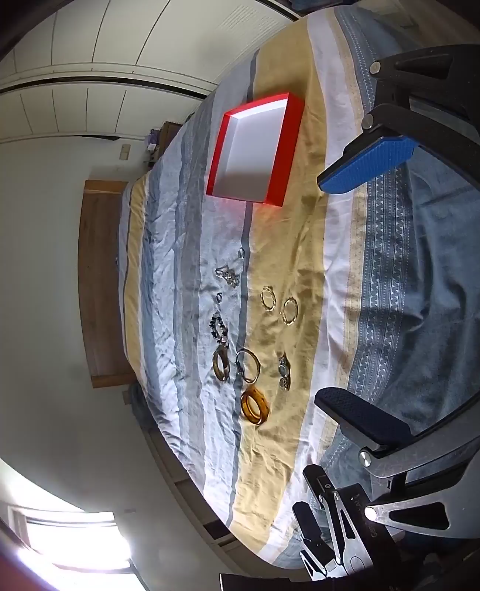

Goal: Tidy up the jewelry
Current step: 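Move both tools toward the jewelry laid out on the duvet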

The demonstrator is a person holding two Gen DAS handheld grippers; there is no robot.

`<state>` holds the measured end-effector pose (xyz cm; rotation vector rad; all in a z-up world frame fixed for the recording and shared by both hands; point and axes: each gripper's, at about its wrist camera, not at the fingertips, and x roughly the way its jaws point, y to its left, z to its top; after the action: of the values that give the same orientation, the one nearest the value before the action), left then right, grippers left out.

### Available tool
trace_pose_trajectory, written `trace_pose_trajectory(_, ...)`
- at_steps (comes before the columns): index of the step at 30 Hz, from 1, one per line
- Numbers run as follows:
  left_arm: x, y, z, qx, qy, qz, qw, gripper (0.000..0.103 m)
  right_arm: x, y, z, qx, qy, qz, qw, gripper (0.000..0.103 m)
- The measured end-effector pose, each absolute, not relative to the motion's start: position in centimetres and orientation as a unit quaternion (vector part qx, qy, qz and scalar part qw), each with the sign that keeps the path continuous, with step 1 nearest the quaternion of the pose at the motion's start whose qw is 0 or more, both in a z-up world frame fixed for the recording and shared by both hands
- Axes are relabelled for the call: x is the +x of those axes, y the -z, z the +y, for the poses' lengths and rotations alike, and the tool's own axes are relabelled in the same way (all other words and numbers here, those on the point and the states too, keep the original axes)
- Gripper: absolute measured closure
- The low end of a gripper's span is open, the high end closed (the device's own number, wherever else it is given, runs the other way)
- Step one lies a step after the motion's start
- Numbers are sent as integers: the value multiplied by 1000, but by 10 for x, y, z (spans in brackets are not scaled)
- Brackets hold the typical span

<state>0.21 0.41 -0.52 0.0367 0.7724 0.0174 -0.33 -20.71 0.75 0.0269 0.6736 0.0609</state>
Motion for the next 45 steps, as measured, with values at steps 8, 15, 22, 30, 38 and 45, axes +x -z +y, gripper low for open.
trace_pose_trajectory(8,4,4,5,25,-1,386,922,41,-3,-5,-206,7,-24,329,944,0)
trace_pose_trajectory(15,8,6,7,20,0,392,920,41,-1,-2,-207,-3,-15,328,944,0)
trace_pose_trajectory(22,14,12,7,18,2,404,915,41,4,4,-205,-6,-17,331,943,0)
trace_pose_trajectory(30,24,23,8,15,3,421,907,41,14,13,-202,-3,-30,345,938,0)
trace_pose_trajectory(38,35,31,14,16,4,424,905,41,24,23,-198,9,-51,358,932,2)
trace_pose_trajectory(45,52,39,21,5,30,429,903,41,42,35,-198,33,-87,379,921,14)
